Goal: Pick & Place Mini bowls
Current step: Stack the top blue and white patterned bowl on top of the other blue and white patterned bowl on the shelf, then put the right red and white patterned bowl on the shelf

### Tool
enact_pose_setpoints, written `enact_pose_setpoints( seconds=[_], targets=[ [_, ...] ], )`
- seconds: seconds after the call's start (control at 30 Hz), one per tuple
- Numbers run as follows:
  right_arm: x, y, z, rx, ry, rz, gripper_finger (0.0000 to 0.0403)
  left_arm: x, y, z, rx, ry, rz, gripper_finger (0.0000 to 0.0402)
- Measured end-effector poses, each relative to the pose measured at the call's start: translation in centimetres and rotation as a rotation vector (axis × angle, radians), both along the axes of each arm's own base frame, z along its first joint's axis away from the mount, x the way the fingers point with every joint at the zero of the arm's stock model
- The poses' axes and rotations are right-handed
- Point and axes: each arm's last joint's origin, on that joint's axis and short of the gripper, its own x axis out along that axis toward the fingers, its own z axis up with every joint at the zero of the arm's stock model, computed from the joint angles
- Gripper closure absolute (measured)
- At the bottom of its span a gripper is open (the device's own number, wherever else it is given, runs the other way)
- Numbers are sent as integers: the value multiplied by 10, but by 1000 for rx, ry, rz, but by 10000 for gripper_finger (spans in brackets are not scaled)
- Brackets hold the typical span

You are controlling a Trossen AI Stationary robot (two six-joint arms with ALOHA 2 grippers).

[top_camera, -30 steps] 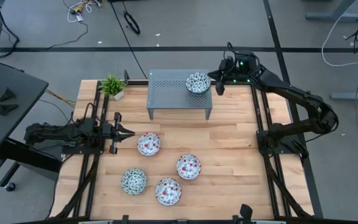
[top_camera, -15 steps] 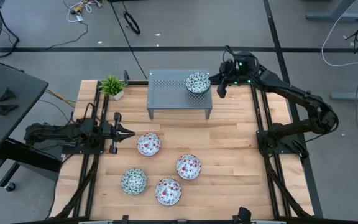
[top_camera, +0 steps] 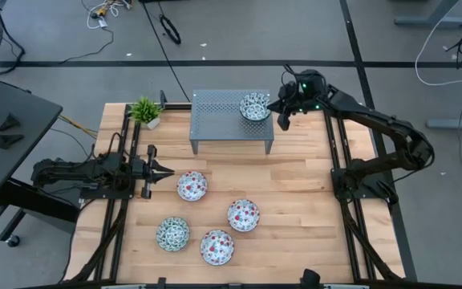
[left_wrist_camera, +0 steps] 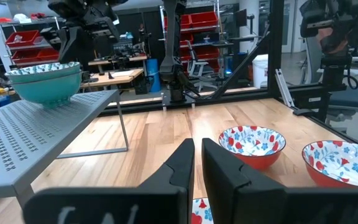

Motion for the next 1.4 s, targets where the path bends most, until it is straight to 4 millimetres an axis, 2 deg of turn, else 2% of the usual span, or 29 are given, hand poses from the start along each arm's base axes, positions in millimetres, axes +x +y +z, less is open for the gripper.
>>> enact_pose_setpoints(
  seconds=[1.0, 1.2, 1.4],
  targets=[
    [-2, 1, 0, 1, 13, -17, 403, 0, 0, 0, 0, 0, 0, 365],
    [-3, 7, 15, -12, -86, -23, 403, 0, 0, 0, 0, 0, -1, 365],
    [-1, 28, 28, 9, -139, 18, 403, 0, 0, 0, 0, 0, 0, 365]
  ],
)
